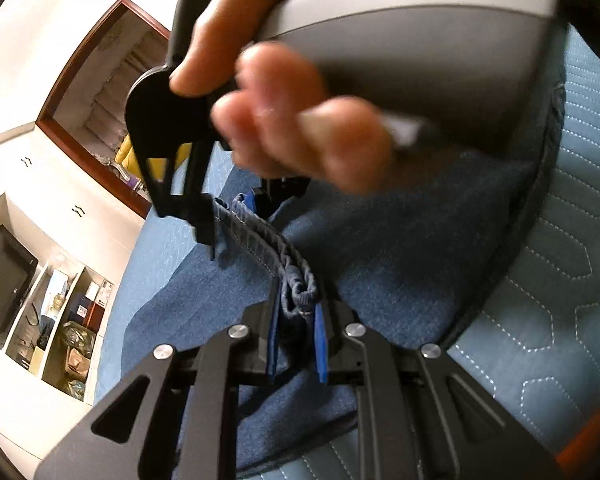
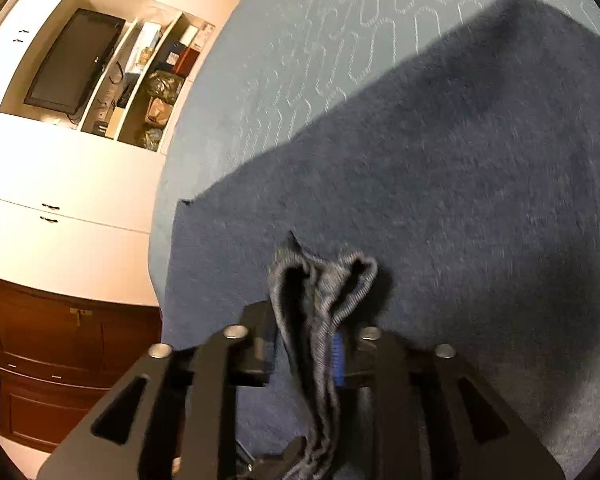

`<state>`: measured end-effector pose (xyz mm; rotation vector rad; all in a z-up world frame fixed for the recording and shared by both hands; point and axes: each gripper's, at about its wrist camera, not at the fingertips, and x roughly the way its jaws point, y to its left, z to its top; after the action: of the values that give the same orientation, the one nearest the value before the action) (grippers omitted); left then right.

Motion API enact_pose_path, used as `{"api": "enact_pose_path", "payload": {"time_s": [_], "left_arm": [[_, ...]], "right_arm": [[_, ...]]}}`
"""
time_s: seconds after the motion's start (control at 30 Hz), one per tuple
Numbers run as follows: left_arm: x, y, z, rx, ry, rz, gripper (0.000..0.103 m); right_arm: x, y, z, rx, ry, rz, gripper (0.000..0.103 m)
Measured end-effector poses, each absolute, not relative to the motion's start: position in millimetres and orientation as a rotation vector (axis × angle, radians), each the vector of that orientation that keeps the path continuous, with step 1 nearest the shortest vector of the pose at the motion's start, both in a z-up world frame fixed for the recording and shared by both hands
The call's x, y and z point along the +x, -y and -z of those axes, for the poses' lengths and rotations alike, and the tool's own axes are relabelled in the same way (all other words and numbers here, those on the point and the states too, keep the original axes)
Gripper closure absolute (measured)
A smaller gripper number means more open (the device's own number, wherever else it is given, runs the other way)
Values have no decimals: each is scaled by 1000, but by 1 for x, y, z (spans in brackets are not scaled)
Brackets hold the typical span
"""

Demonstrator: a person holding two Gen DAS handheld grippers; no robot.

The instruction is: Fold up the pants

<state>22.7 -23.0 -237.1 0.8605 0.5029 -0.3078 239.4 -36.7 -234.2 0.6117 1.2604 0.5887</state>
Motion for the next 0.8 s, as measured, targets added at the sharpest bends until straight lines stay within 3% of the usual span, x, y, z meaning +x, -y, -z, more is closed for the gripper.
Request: {"api": "enact_pose_path", "payload": {"time_s": [0.07, 0.1, 0.3, 0.6, 0.7, 0.73, 0.77, 0.8], "left_arm": [[22, 23, 238, 869, -500, 304, 89], [22, 24, 238, 877, -496, 300, 89], [20, 39, 233, 886, -465, 316, 89], [24, 45, 244, 886, -478, 349, 88], [24, 42, 237, 844, -482, 352, 65], [23, 40, 232, 825, -476, 353, 46], [21, 38, 228, 806, -466, 357, 34], [16, 36, 221, 773, -456, 376, 32]], "right_arm": [[241, 36, 232, 595, -1250, -586, 76], [242, 34, 230, 572, -1247, -575, 90], [237, 48, 214, 565, -1186, -567, 90], [237, 64, 231, 555, -1219, -491, 88], [239, 69, 232, 601, -1195, -484, 78], [239, 68, 228, 576, -1184, -467, 74], [240, 67, 224, 557, -1175, -451, 72], [239, 67, 220, 546, -1163, -433, 66]]}}
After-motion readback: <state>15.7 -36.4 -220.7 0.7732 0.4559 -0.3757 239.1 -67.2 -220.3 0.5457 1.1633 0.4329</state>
